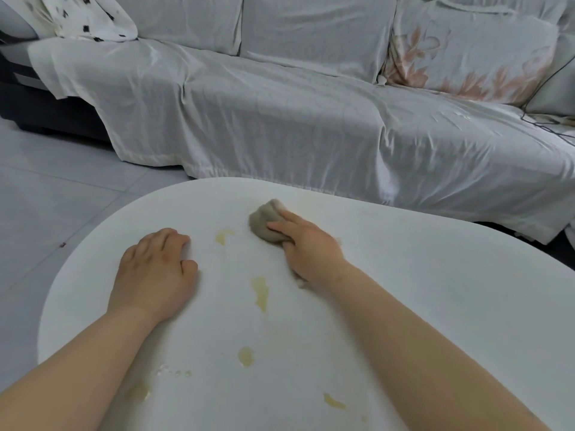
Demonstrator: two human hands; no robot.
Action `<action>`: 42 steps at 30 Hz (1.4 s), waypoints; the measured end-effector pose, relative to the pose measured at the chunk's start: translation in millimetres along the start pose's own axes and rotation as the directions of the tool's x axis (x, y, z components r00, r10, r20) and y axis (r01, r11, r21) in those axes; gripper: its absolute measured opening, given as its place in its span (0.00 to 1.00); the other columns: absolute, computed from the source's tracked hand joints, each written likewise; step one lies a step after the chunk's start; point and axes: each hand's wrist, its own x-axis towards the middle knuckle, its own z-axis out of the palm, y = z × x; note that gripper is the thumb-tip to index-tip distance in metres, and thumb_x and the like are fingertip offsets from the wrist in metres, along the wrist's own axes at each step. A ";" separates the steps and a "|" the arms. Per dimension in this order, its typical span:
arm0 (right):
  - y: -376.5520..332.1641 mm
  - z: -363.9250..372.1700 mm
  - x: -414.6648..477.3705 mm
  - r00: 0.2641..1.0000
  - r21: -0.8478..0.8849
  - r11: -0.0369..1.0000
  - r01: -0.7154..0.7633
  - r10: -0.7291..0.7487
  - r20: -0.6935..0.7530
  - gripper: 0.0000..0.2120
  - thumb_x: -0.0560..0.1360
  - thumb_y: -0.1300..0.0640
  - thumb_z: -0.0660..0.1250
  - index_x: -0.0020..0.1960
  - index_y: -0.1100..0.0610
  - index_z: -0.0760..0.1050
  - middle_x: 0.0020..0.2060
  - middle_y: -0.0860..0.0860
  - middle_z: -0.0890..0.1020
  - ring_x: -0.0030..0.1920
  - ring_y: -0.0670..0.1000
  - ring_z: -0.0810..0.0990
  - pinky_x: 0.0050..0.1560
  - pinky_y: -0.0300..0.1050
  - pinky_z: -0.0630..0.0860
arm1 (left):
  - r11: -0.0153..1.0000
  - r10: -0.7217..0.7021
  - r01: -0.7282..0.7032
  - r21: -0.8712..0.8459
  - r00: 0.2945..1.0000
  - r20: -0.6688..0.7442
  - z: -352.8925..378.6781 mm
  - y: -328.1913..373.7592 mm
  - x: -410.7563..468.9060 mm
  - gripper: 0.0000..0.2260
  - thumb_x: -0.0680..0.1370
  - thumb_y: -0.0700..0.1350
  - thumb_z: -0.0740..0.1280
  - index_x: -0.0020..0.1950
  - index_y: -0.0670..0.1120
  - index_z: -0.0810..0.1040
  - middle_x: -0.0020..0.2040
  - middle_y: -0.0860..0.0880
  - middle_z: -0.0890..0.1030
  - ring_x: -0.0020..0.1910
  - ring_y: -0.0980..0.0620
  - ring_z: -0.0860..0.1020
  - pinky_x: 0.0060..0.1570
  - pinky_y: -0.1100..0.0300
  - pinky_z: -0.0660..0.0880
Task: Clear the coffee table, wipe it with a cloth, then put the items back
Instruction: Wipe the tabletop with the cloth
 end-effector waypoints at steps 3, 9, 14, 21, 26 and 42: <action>37.5 -28.9 -22.6 0.960 -0.020 0.965 -0.260 0.256 -0.111 0.23 0.72 0.63 0.56 0.65 0.47 0.68 0.73 0.46 0.60 0.69 0.52 0.65 0.64 0.41 0.61 | 1.000 -0.001 0.001 -0.008 1.000 -0.002 0.6 0.1 0.9 0.17 0.74 0.41 0.56 0.63 0.44 0.68 0.66 0.46 0.69 0.67 0.47 0.62 0.59 0.57 0.53; 11.9 -22.5 -40.3 0.932 -0.009 0.944 -0.330 0.325 -0.159 0.25 0.71 0.66 0.55 0.65 0.48 0.68 0.74 0.48 0.57 0.69 0.55 0.64 0.65 0.42 0.62 | 1.000 -0.023 0.023 -0.009 1.000 0.008 -2.5 1.4 -1.2 0.17 0.74 0.41 0.56 0.62 0.43 0.69 0.66 0.45 0.70 0.66 0.44 0.63 0.61 0.55 0.56; -49.1 13.2 -80.0 0.998 0.087 0.995 0.058 -0.060 0.021 0.24 0.71 0.65 0.57 0.64 0.48 0.70 0.74 0.47 0.58 0.70 0.51 0.62 0.66 0.37 0.58 | 0.999 -0.036 0.037 -0.023 0.999 0.038 -6.5 3.0 -3.0 0.17 0.75 0.41 0.56 0.64 0.43 0.68 0.68 0.44 0.68 0.68 0.44 0.62 0.64 0.53 0.56; 5.7 -34.5 -124.0 0.963 0.016 0.971 -0.238 0.238 -0.125 0.24 0.71 0.64 0.56 0.64 0.47 0.69 0.73 0.45 0.60 0.69 0.51 0.64 0.61 0.35 0.57 | 0.999 -0.029 0.031 -0.023 0.998 0.048 -10.3 2.9 -11.4 0.18 0.75 0.40 0.55 0.65 0.43 0.68 0.70 0.44 0.67 0.69 0.44 0.62 0.66 0.53 0.56; -48.2 -5.2 -142.2 0.990 0.057 0.997 -0.060 0.067 -0.128 0.29 0.68 0.67 0.57 0.64 0.45 0.69 0.74 0.47 0.56 0.72 0.48 0.59 0.65 0.27 0.50 | 0.999 -0.030 0.032 -0.028 0.998 0.050 -11.1 4.3 -14.1 0.18 0.76 0.40 0.55 0.66 0.42 0.68 0.70 0.44 0.67 0.69 0.44 0.62 0.66 0.54 0.57; -41.0 -13.5 -181.8 0.988 -0.034 0.997 -0.065 0.059 -0.146 0.30 0.67 0.67 0.59 0.66 0.46 0.68 0.74 0.49 0.57 0.71 0.50 0.62 0.65 0.28 0.54 | 0.998 -0.002 0.009 -0.061 0.993 0.121 -14.5 -1.1 -10.8 0.19 0.77 0.40 0.55 0.67 0.43 0.67 0.72 0.44 0.63 0.71 0.44 0.59 0.68 0.55 0.55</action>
